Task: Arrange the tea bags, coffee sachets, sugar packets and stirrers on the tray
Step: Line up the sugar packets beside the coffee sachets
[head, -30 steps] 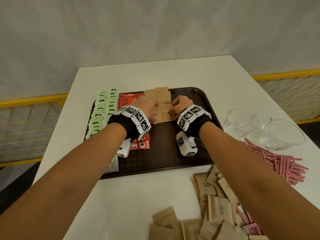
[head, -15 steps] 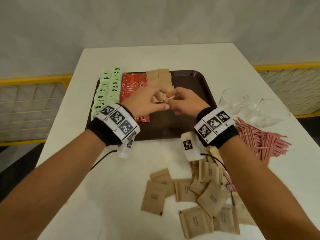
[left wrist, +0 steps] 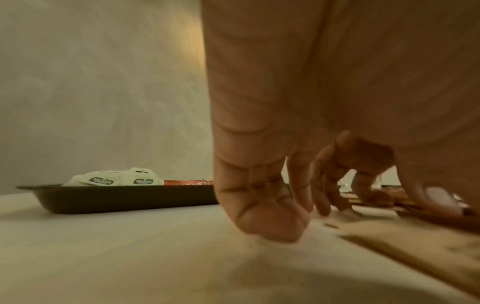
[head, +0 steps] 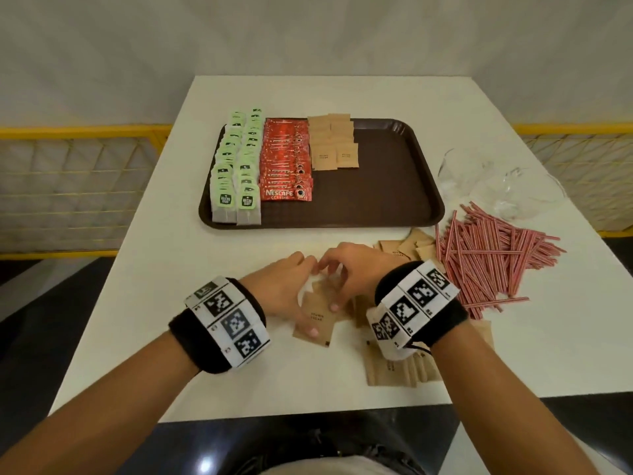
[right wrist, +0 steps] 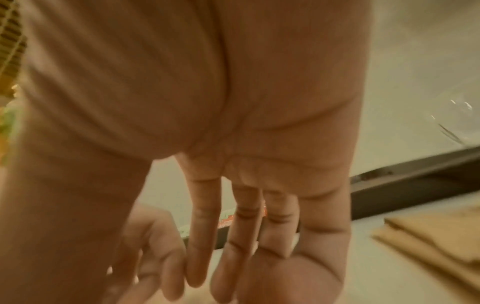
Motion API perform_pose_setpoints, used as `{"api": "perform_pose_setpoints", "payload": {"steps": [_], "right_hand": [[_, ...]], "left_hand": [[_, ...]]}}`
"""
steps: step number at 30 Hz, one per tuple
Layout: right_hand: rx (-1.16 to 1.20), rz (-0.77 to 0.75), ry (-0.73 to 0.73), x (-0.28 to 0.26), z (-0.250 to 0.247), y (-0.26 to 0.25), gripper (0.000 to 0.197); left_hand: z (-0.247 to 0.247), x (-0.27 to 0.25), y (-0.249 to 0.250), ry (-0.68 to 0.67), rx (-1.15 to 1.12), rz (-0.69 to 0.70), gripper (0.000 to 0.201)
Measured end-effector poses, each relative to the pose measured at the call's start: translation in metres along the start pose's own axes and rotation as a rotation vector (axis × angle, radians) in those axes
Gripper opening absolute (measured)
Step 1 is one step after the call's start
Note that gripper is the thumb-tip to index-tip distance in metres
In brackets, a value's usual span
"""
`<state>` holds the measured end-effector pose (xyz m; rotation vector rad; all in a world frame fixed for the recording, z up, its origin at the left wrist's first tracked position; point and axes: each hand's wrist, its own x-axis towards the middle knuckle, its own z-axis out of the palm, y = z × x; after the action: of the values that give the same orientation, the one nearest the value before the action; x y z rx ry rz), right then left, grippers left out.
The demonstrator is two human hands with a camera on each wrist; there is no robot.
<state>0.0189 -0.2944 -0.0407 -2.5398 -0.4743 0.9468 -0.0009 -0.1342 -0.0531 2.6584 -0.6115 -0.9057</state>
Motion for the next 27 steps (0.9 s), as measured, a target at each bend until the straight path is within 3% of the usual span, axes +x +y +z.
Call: {"api": "perform_pose_setpoints", "payload": {"steps": [8,13,16,20,23,27], "right_hand": [[-0.027,0.085,0.021,0.001,0.0,-0.003,0.059],[-0.023,0.083,0.181,0.009,-0.005,0.004,0.028],[0.163,0.031,0.178,0.012,-0.012,0.012,0.022],[0.458,-0.018,0.164,0.011,-0.024,0.019,0.029],[0.569,-0.018,0.198,0.011,-0.036,0.025,0.027],[0.709,0.005,0.272,0.018,-0.054,0.032,0.023]], "left_hand": [[-0.005,-0.003,-0.014,0.035,-0.078,-0.012,0.053],[-0.011,0.0,-0.028,0.161,-0.291,-0.061,0.038],[-0.021,0.001,-0.034,0.2,-0.49,-0.049,0.033],[-0.043,0.002,-0.036,0.241,-0.727,-0.022,0.035],[-0.062,0.008,-0.036,0.245,-0.754,-0.001,0.037],[-0.089,0.027,-0.034,0.224,-0.717,-0.002,0.02]]}}
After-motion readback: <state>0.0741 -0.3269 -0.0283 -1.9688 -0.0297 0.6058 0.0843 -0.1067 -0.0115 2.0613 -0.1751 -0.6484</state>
